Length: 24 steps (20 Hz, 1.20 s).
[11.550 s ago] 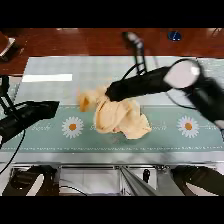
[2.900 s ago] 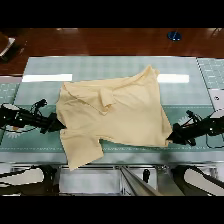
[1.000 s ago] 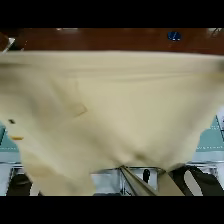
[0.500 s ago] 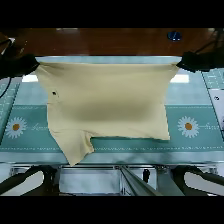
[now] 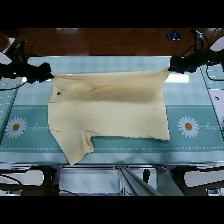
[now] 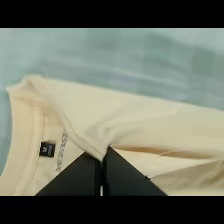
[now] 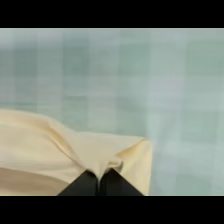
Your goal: Fold the shirts.
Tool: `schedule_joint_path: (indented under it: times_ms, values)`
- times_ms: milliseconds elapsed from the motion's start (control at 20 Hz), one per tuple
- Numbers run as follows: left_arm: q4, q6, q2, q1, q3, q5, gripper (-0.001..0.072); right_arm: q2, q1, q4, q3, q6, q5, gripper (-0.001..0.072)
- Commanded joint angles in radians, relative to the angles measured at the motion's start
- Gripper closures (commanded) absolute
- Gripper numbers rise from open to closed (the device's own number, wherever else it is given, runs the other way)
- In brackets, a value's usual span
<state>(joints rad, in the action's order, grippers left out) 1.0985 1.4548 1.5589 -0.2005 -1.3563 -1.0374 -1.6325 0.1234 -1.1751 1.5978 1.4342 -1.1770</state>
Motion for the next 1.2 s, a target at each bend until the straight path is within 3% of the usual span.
schedule_joint_path:
  times_ms: [0,150,600,650,700,750,950,1150]
  values:
    - [0.027,-0.101,0.018,-0.024,0.016,-0.169,0.069,-0.012,0.002,-0.059,0.006,-0.007,-0.123,0.0688]
    - [0.028,-0.138,0.018,-0.028,0.034,-0.225,0.069,-0.012,0.006,-0.063,-0.044,-0.021,-0.172,0.0687]
    - [0.053,-0.137,0.021,-0.026,0.087,-0.132,0.0687,-0.012,0.006,-0.008,-0.276,-0.004,-0.045,0.0673]
    - [0.053,-0.129,0.021,-0.026,0.086,-0.148,0.0598,-0.012,0.006,-0.008,-0.275,0.028,-0.047,0.0492]
    - [0.054,-0.13,0.021,-0.026,0.086,-0.172,0.0322,-0.012,0.006,-0.008,-0.275,0.034,-0.07,0.0302]
    - [0.057,-0.126,0.02,-0.028,0.086,-0.202,0.0202,-0.011,0.012,-0.009,-0.275,0.035,-0.106,0.0296]
    - [0.057,-0.113,-0.021,-0.063,0.127,-0.321,0.0202,0.077,0.116,-0.016,-0.306,0.0,-0.216,0.0296]
    - [0.055,-0.171,-0.247,-0.213,0.462,-0.192,0.0202,0.396,0.285,0.103,-0.646,-0.074,-0.035,0.0296]
